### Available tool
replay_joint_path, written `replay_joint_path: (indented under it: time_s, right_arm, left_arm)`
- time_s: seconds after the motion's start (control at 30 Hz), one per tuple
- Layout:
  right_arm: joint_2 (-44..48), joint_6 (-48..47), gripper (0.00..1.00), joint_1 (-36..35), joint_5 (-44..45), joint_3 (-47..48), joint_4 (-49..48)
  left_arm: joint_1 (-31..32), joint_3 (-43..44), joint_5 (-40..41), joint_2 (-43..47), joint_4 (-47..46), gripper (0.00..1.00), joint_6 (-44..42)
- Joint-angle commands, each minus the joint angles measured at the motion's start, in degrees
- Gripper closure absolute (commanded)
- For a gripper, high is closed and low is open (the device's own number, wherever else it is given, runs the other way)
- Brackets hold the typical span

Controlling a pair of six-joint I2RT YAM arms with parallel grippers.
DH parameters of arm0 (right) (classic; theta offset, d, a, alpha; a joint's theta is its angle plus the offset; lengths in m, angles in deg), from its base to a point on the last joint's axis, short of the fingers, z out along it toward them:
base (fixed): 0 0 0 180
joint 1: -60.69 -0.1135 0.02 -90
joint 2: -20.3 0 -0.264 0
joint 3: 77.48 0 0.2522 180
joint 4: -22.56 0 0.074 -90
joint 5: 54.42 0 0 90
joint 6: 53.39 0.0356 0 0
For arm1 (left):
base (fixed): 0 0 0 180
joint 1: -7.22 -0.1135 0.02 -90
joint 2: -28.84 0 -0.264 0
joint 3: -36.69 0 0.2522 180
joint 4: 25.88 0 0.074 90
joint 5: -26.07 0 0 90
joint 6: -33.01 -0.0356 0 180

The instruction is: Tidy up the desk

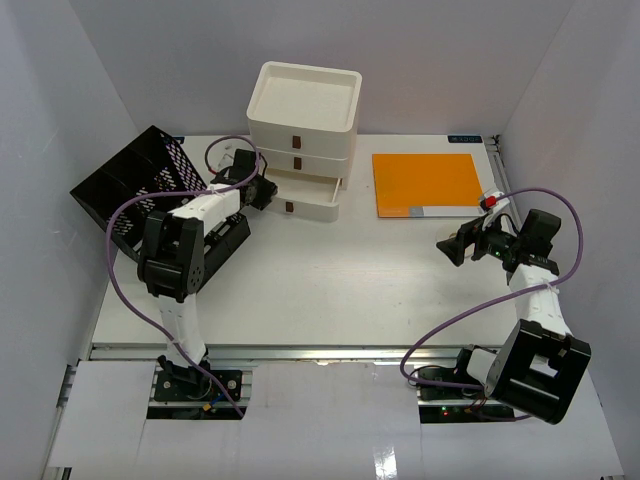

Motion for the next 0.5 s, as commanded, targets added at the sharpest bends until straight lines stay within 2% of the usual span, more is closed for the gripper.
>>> replay_joint_path:
  time_s: [0.0, 0.17, 0.23, 0.27, 0.4, 0.47]
  right_arm:
    - [-0.8, -0.4, 0.03, 0.2, 2.2, 0.1, -0.3]
    - [-2.2, 1.8, 0.03, 0.1, 9.2, 0.9, -0.6]
    - [-3.2, 3.0, 0.03, 0.1, 14.2, 1.4, -0.2]
    - [-3.7, 4.7, 0.03, 0.1, 17.6, 1.6, -1.2]
    - [-6.0, 9.2, 0.03, -0.2, 28.6, 2.7, -2.6]
    - [-7.4, 10.3, 0.02, -0.6, 31.9, 3.0, -3.2]
  left_arm:
    - [0.2, -2.1, -4.3, 4.9, 0.3, 0.5, -6.5]
    - [0.2, -2.9, -9.8, 6.8, -4.5, 0.32, -11.0]
    - [0.1, -3.4, -10.9, 8.5, -5.6, 0.28, -12.8]
    - [0.1, -4.1, -11.6, 9.7, -6.2, 0.22, -14.1]
    - [0.1, -8.2, -14.0, 15.3, -10.1, 0.08, -19.2]
    - [0.1, -11.3, -15.9, 18.8, -13.2, 0.06, -22.0]
